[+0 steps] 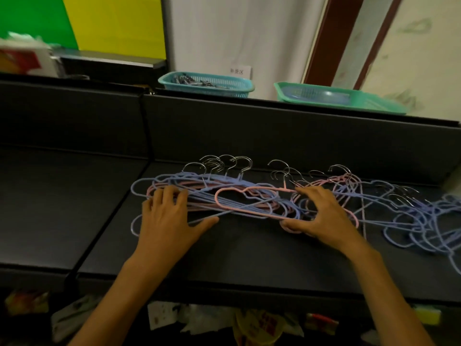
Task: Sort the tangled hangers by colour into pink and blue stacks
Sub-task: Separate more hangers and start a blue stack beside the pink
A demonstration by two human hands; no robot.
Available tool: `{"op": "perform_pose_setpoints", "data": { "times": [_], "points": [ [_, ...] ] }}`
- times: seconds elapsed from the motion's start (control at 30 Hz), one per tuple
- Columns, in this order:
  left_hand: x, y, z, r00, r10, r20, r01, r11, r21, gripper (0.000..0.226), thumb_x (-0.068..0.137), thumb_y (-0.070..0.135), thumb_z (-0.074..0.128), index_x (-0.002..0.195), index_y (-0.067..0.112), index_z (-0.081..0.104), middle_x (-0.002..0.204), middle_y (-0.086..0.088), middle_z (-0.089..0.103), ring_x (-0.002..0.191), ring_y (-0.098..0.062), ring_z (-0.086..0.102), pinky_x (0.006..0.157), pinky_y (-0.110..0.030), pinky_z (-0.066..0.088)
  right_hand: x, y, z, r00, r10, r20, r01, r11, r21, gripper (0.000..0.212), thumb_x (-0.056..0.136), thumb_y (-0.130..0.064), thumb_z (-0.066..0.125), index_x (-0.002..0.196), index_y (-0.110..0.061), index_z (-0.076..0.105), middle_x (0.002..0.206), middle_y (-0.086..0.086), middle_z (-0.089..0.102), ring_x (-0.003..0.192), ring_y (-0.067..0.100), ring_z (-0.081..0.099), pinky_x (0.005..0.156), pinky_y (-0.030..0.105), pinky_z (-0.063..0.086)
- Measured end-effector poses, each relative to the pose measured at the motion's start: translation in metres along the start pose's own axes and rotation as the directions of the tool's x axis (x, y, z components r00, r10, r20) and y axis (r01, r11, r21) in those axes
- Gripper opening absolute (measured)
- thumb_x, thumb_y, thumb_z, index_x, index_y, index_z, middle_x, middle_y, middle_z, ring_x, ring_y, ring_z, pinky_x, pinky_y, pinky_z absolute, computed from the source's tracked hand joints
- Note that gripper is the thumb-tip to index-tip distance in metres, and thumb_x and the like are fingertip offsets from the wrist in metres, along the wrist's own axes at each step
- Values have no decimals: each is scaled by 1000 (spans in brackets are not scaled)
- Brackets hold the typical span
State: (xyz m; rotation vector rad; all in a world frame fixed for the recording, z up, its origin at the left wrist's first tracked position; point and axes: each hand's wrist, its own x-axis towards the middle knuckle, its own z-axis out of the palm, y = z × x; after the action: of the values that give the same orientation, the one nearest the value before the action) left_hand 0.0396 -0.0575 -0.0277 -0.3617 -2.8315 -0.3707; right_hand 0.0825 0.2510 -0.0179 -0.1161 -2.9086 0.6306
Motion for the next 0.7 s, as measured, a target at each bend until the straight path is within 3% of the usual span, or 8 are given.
{"op": "perform_pose_setpoints", "data": {
  "times": [0.1, 0.37, 0.5, 0.7],
  "points": [
    [-6, 3, 6, 1000, -27, -5, 27, 998, -58, 88, 71, 76, 46, 139, 22, 33, 143, -5, 27, 134, -24, 19, 110, -45, 23, -6, 9, -5, 1000, -21, -12, 21, 1000, 12, 101, 53, -78, 58, 139, -29, 36, 142, -3, 34, 130, 16, 32, 108, 44, 33],
    [-7, 2, 0, 998, -29, -50, 22, 991, -132, 91, 67, 71, 56, 137, 16, 39, 137, -6, 33, 128, -22, 28, 103, -44, 39, -23, 29, -18, 995, -64, -82, 64, 998, -7, 92, 60, -68, 67, 138, -29, 37, 139, -3, 37, 128, 14, 33, 106, 35, 31],
    [-2, 1, -12, 996, -2, -84, -11, 987, -163, 89, 69, 66, 61, 139, 16, 38, 137, -7, 32, 126, -23, 27, 101, -44, 37, -28, 29, -27, 988, -60, -142, 65, 997, 30, 95, 56, -72, 61, 137, -27, 40, 137, -1, 40, 126, 15, 34, 103, 33, 31],
    [-8, -14, -32, 993, 7, -122, -22, 992, -122, 88, 66, 68, 57, 135, 15, 43, 129, -7, 39, 117, -25, 41, 94, -42, 44, -31, 21, -38, 969, -101, -227, 120, 990, 71, 96, 54, -73, 60, 134, -21, 45, 132, 1, 42, 122, 18, 39, 103, 44, 39]
  ]
}}
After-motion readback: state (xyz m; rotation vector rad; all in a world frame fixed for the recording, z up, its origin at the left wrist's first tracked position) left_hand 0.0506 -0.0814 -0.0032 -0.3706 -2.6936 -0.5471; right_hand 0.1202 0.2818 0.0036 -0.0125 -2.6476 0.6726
